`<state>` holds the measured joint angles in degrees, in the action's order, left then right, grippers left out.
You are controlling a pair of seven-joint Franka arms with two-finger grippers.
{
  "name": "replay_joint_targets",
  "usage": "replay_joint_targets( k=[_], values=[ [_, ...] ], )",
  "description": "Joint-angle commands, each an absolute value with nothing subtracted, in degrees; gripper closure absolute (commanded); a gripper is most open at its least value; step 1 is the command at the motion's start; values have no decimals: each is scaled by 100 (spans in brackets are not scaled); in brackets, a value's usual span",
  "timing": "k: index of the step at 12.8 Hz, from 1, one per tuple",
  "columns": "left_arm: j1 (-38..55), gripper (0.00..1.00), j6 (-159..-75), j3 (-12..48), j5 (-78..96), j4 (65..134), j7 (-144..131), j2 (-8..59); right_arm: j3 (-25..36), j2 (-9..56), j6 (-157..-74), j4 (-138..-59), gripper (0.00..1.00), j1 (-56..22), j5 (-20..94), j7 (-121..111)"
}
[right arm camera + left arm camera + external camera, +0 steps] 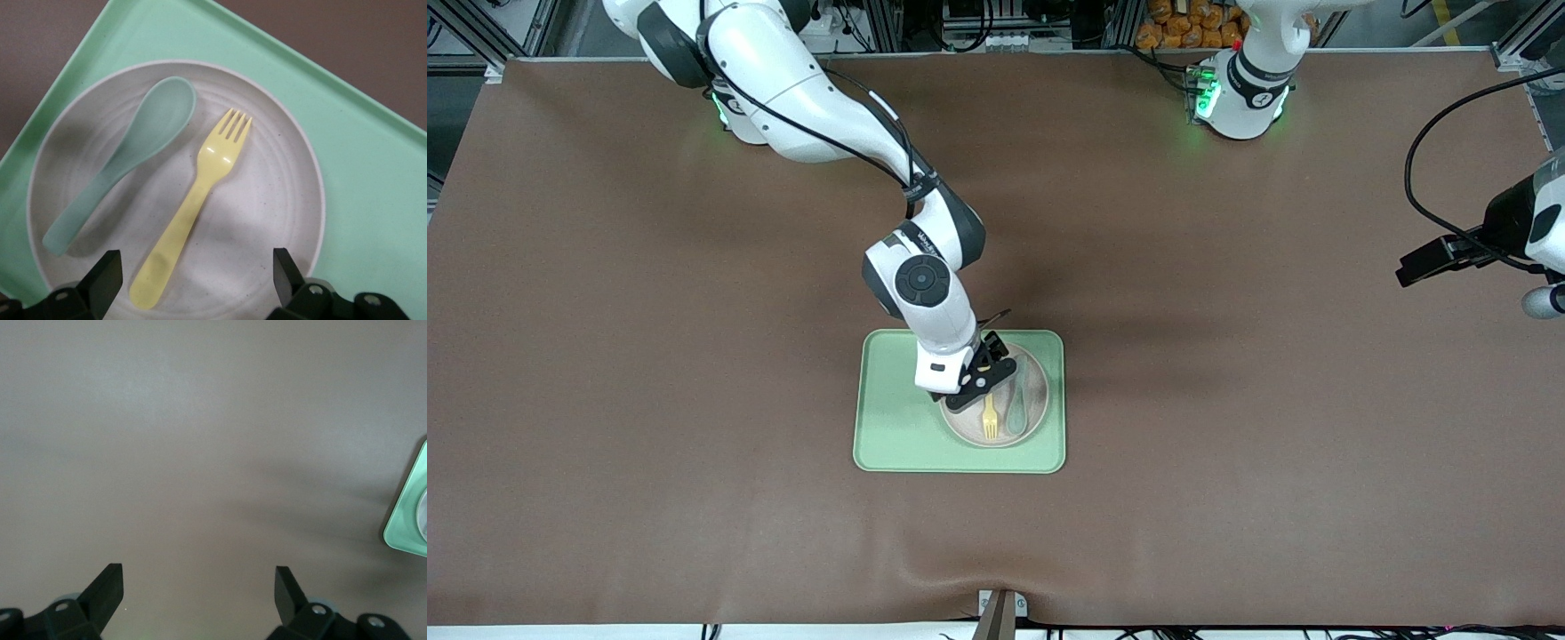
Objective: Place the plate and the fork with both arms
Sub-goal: 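Lower the right gripper over the yellow fork on the plate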
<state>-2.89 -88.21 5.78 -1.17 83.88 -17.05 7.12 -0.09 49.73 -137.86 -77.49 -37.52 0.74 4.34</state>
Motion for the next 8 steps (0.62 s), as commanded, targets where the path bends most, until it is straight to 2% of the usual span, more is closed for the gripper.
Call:
replay_joint_targets(
  k=[1,8],
  values=[
    [-246,0,-8807,598,-272,8429,-1617,685,9,5133,-13869,-7576,0,-3788,97,545],
    [-281,0,-8780,624,-281,8499,-1608,624,17,5300,-14185,-7611,0,-3902,106,754]
  ],
)
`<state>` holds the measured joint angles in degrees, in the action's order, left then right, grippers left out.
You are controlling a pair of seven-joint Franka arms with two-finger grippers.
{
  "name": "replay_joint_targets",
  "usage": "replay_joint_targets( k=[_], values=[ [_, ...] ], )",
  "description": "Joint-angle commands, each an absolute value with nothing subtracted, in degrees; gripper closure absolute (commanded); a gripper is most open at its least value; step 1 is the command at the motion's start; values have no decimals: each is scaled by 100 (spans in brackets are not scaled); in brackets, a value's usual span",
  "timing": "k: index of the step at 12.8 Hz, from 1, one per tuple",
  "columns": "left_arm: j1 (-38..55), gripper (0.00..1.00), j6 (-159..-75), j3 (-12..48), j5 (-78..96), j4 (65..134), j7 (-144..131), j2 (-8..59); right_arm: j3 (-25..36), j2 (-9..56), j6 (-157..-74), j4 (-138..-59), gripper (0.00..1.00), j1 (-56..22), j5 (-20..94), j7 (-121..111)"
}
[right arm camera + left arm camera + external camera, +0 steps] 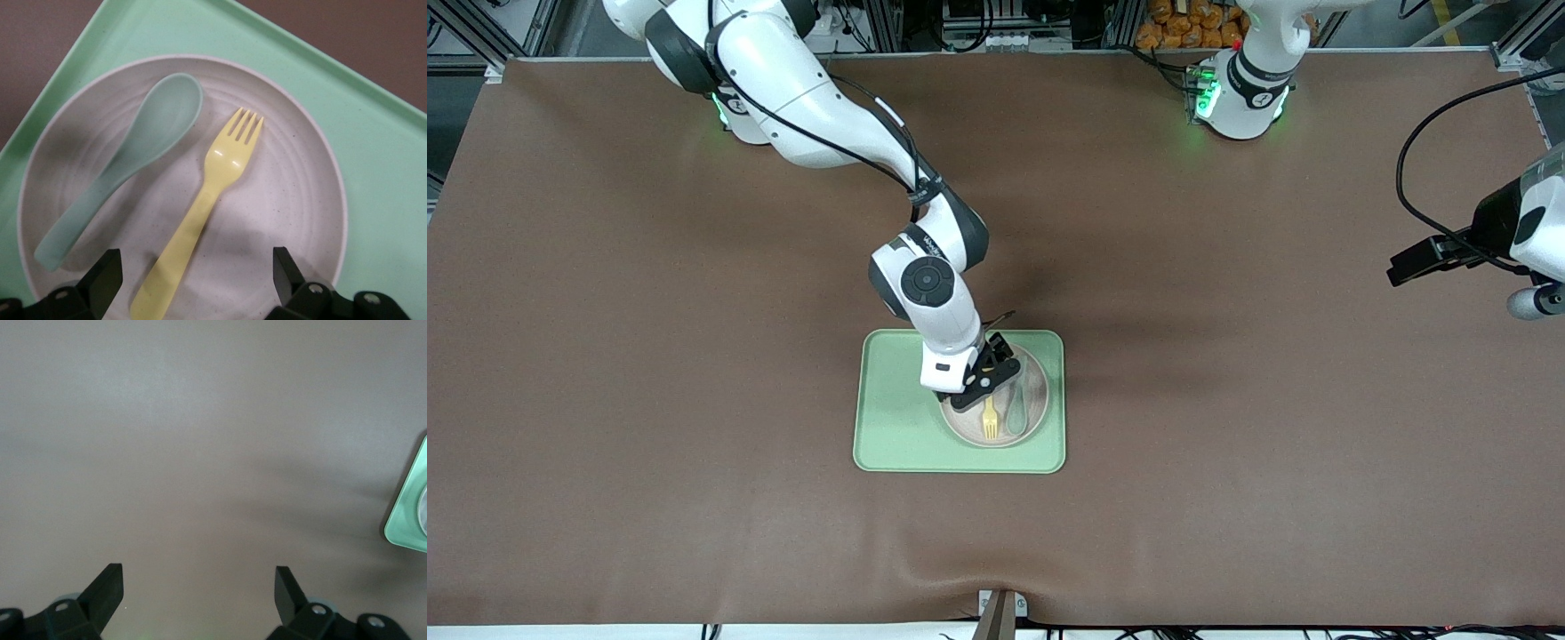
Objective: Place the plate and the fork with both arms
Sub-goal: 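Lower the right gripper over the yellow fork on the plate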
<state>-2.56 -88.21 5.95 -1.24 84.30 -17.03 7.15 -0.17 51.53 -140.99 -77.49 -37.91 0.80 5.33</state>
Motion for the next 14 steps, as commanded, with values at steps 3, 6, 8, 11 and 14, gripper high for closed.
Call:
replay_joint_targets(
  k=[3,6,8,11,14],
  values=[
    [-281,0,-8780,633,-281,8508,-1608,589,18,5361,-14186,-7603,0,-4008,70,844],
    [-281,0,-8798,642,-281,8534,-1600,589,18,5379,-14186,-7611,0,-4008,70,844],
    [-290,0,-8815,642,-281,8569,-1600,589,18,5379,-14186,-7603,0,-3999,70,835],
    [-281,0,-8824,642,-281,8596,-1600,589,18,5379,-14186,-7611,56,-3982,26,783],
    [-272,0,-8842,650,-281,8613,-1600,589,26,5370,-14186,-7611,100,-3929,35,808]
  ],
)
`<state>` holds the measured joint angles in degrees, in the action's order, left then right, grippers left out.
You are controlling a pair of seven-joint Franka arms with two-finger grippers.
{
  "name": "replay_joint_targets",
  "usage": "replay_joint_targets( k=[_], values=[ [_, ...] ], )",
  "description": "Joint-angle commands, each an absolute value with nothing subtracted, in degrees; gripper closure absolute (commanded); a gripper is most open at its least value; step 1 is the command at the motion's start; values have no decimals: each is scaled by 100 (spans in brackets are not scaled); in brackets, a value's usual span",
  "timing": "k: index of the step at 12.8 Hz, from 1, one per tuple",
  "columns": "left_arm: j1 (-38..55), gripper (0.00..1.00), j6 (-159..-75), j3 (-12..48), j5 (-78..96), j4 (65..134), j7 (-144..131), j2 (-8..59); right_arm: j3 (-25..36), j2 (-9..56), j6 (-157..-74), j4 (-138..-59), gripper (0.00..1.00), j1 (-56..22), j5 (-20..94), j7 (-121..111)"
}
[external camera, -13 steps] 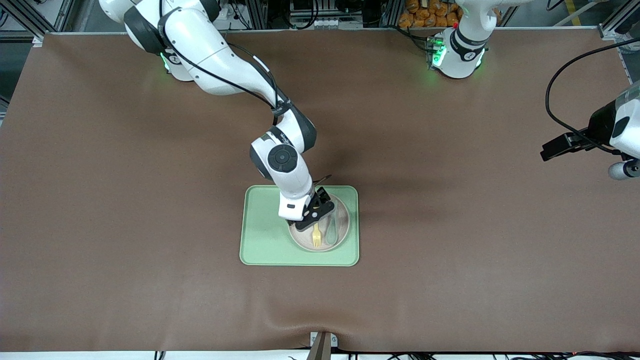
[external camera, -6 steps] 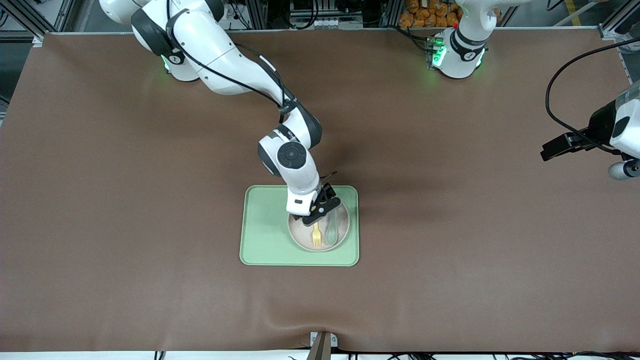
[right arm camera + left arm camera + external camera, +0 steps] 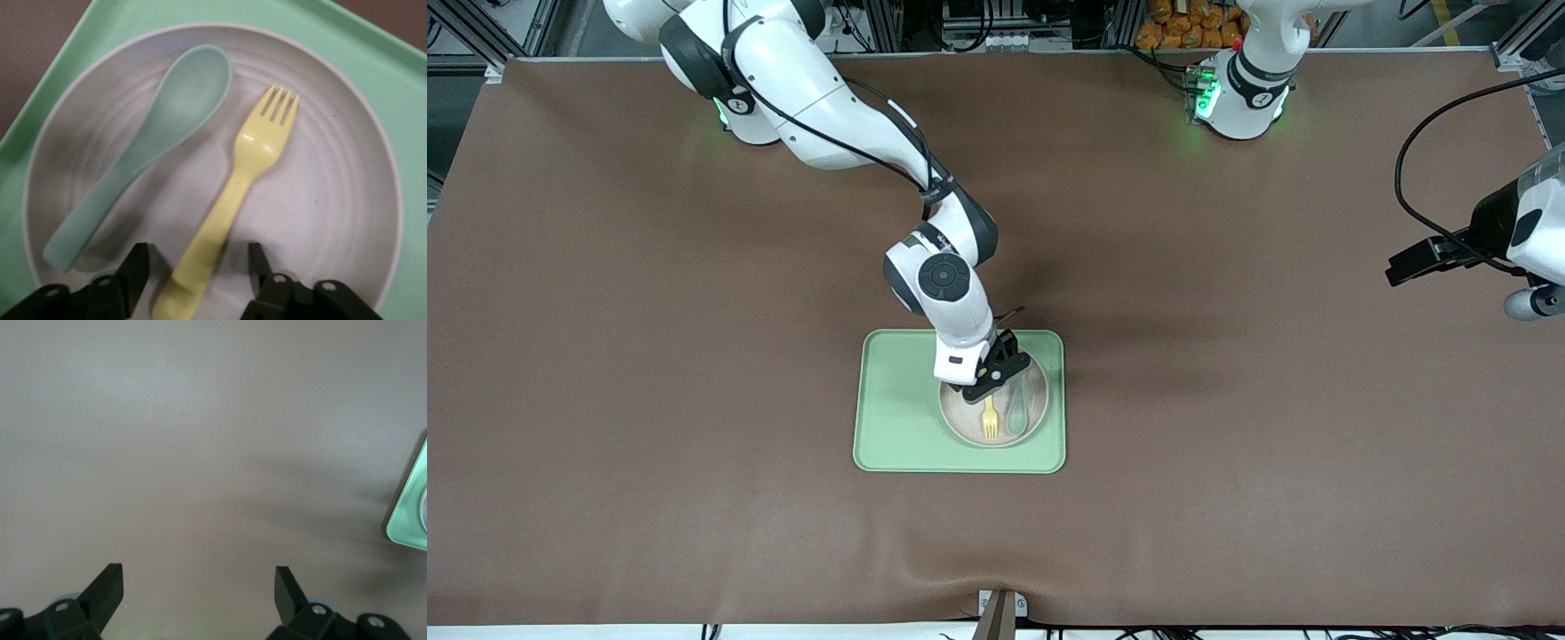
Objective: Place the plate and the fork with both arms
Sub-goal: 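Close the right gripper on the yellow fork handle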
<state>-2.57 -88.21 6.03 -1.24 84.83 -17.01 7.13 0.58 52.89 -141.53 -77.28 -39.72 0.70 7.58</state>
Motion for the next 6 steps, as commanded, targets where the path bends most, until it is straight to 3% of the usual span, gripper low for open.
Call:
replay_joint_targets(
  k=[1,6],
  values=[
    [-272,0,-8842,650,-281,8622,-1600,580,26,5370,-14186,-7603,100,-3929,53,826],
    [-264,0,-8877,650,-281,8631,-1600,589,26,5291,-14168,-7611,100,-3902,114,861]
  ],
)
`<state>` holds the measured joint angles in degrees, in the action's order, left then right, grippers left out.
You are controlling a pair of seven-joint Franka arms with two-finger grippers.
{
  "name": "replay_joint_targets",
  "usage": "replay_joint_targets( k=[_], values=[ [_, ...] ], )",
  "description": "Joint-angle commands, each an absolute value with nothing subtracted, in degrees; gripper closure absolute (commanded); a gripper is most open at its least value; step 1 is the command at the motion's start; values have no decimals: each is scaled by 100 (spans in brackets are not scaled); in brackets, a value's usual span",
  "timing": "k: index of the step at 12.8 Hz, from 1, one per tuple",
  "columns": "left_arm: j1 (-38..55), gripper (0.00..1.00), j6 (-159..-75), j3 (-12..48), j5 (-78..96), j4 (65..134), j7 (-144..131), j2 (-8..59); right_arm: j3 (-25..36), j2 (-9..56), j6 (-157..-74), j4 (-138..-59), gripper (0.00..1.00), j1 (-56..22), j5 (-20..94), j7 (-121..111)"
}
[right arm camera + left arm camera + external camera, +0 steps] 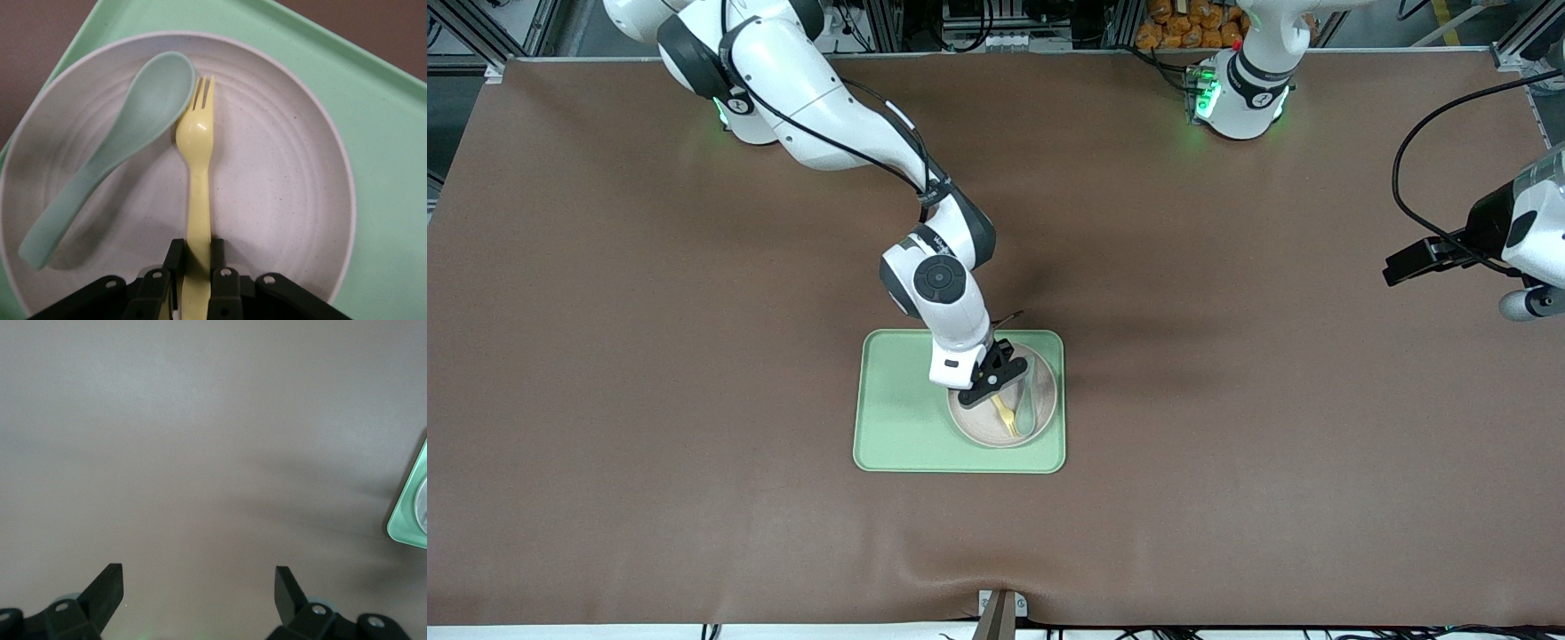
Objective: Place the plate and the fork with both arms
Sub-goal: 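Close the right gripper on the yellow fork handle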
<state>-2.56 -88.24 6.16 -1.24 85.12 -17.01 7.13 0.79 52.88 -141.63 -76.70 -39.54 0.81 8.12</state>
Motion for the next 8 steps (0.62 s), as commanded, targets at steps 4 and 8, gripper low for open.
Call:
replay_joint_targets(
  k=[4,8],
  values=[
    [-290,0,-8991,650,-281,8649,-1591,589,26,5212,-14159,-7611,100,-3920,114,1431],
    [-281,0,-8991,650,-281,8648,-1521,580,26,4976,-13958,-7638,100,-3832,123,1913]
  ],
)
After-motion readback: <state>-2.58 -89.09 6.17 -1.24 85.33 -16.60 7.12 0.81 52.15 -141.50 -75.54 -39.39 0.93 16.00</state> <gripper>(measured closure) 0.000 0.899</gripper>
